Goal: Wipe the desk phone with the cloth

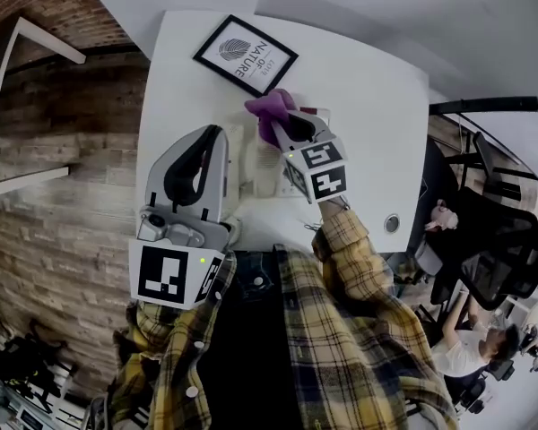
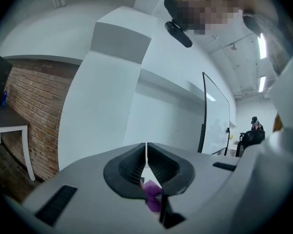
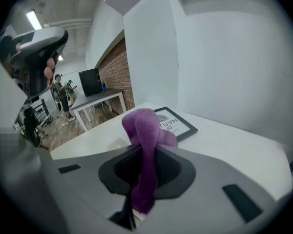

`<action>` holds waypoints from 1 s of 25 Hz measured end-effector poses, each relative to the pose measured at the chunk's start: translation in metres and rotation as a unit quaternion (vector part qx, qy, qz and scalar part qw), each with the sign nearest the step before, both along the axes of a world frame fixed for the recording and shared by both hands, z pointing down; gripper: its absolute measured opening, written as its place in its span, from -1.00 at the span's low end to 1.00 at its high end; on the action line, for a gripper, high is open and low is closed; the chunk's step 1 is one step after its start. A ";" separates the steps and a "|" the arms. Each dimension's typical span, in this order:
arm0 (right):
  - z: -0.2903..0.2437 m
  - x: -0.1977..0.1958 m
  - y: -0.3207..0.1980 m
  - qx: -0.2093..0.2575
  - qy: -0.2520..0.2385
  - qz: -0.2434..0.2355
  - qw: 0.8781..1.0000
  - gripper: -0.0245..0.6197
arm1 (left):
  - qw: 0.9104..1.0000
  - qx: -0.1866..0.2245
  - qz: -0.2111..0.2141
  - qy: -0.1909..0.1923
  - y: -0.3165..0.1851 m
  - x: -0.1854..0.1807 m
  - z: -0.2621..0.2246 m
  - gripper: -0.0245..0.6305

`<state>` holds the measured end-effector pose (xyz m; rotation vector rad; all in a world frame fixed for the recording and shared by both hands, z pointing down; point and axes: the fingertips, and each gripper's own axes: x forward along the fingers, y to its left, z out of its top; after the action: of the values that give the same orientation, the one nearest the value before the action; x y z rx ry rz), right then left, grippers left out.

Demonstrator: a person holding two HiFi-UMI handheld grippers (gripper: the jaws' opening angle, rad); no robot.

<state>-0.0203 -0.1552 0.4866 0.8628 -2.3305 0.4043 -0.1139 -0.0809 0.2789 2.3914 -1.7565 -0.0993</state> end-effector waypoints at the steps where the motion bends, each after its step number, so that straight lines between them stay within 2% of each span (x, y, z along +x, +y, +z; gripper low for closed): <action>1: 0.002 0.000 -0.002 -0.004 -0.006 0.005 1.000 -0.73 | 1.000 0.000 -0.002 0.001 0.000 -0.002 0.000 -0.86; 6: 0.008 0.000 -0.004 -0.032 -0.014 0.012 0.999 -0.73 | 1.000 -0.003 -0.005 0.000 -0.005 -0.006 0.001 -0.86; 13: 0.011 0.001 -0.001 -0.047 -0.013 0.009 0.999 -0.73 | 1.000 -0.009 -0.009 -0.003 -0.004 -0.010 0.006 -0.86; 25: 0.015 0.008 0.017 -0.104 -0.062 0.028 0.992 -0.73 | 1.000 -0.012 -0.020 -0.004 0.001 -0.015 0.009 -0.86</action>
<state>-0.0120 -0.1384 0.5013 0.8243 -2.3279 0.7295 -0.1287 -0.0796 0.2877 2.3436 -1.8006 -0.0727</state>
